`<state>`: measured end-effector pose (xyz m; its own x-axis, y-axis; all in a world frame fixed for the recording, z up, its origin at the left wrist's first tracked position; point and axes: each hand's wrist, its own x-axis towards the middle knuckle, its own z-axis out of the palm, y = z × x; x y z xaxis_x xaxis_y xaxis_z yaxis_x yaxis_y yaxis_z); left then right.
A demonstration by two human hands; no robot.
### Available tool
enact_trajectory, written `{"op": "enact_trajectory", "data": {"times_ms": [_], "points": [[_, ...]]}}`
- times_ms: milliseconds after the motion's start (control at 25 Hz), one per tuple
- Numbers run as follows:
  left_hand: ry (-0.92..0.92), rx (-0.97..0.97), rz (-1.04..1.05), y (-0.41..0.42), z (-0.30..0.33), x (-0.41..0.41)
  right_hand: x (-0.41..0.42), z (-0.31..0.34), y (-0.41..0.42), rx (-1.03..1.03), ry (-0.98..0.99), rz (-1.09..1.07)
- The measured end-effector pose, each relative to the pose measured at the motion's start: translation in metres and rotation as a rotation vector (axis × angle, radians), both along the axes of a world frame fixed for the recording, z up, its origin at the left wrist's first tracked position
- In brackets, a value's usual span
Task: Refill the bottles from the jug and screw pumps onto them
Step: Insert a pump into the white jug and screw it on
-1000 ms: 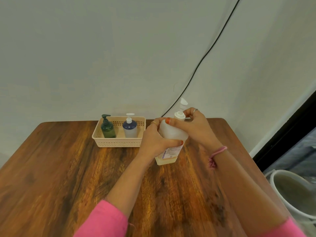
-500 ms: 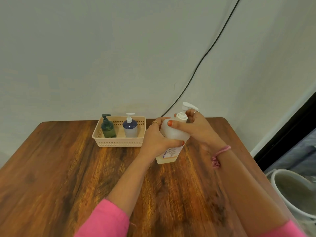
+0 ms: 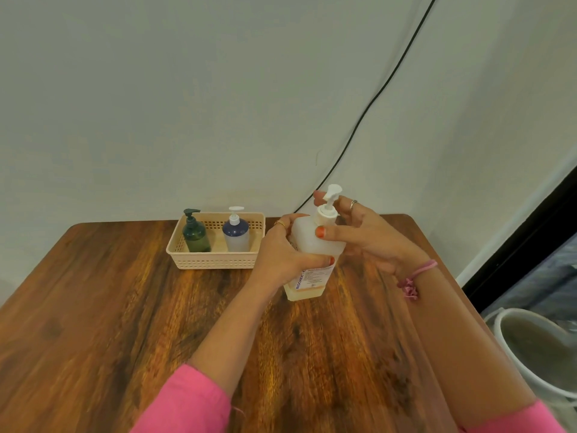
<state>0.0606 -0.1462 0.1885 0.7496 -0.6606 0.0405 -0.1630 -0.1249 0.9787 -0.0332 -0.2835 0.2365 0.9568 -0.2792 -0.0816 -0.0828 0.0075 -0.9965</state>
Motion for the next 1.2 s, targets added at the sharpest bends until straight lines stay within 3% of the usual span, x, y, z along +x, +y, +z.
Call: {"op": "enact_trajectory", "data": {"times_ms": [80,240,320,520,840,1040,1200], "points": [[-0.002,-0.002,-0.006,0.000,-0.001,0.000,-0.002,0.002,-0.003,0.031,-0.008,-0.005],[-0.020,-0.008,0.016,-0.005,-0.004,-0.001,0.012,-0.010,0.011,-0.073,-0.053,-0.325],[-0.031,0.010,0.023,-0.005,-0.007,-0.001,0.016,-0.016,0.013,-0.164,-0.033,-0.387],[-0.011,0.003,0.005,-0.004,-0.012,0.002,0.004,-0.007,-0.006,0.069,0.038,-0.004],[0.026,-0.022,0.034,-0.012,-0.020,0.008,0.021,-0.023,0.008,-0.145,-0.078,-0.390],[0.010,-0.013,-0.011,-0.013,-0.026,0.019,0.017,-0.026,-0.006,-0.071,-0.004,-0.175],[0.024,-0.040,-0.031,-0.018,-0.033,0.024,0.022,-0.033,-0.005,-0.056,-0.061,-0.246]]}}
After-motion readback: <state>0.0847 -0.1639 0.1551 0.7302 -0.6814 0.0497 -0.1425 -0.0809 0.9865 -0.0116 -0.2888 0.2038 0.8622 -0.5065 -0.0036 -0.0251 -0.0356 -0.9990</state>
